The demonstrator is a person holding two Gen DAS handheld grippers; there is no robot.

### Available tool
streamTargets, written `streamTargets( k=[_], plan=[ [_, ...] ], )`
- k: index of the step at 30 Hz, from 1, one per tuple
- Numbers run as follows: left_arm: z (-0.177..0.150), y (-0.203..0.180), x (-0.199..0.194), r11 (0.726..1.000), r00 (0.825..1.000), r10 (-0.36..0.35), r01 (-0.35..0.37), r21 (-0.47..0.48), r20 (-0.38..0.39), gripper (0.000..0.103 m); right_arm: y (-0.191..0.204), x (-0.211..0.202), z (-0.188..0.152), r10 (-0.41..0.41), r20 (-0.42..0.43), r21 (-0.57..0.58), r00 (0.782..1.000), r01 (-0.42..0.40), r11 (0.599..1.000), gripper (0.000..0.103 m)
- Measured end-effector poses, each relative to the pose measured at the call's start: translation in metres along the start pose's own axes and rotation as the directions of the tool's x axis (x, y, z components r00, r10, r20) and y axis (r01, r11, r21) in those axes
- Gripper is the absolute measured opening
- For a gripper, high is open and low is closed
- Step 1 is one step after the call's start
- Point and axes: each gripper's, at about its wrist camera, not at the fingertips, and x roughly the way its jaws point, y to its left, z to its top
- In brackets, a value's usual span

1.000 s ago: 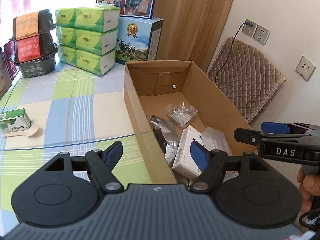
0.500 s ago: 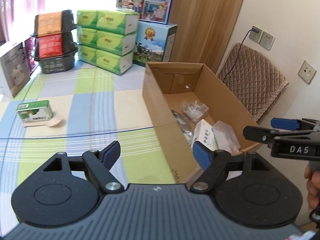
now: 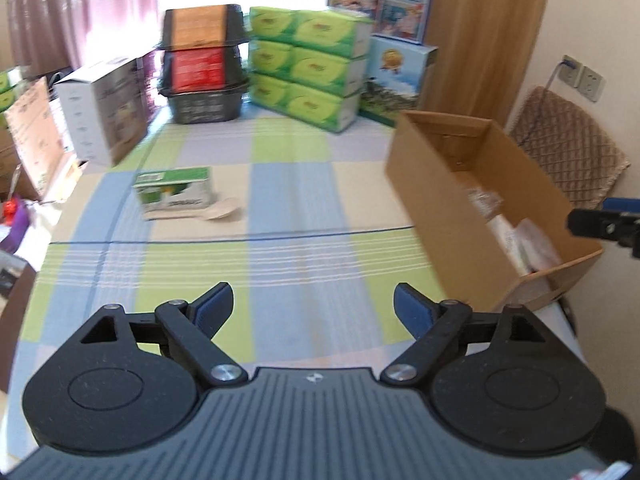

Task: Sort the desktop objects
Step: 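Open both tools and withdraw them from the box toward the table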

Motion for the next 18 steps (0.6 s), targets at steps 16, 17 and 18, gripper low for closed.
streamTargets(
  k=[16, 17, 18],
  plan=[
    [0.000, 0.107, 0.011, 0.990, 0.995, 0.098, -0.094, 0.109, -0.035, 0.088, 0.074, 0.058, 0.016, 0.088, -0.068, -0.181, 0.994, -0.099, 0.978, 0.094],
    [0.004, 0.111, 0.016, 0.988, 0.996, 0.086, -0.081, 0.132, -0.035, 0.088, 0.078, 0.063, 0.017, 0.095, -0.075, -0.202, 0.993, -0.109, 0.973, 0.094],
    [0.007, 0.115, 0.021, 0.986, 0.997, 0.070, -0.063, 0.157, -0.035, 0.088, 0.084, 0.069, 0.019, 0.103, -0.084, -0.226, 0.991, -0.120, 0.967, 0.094]
  ],
)
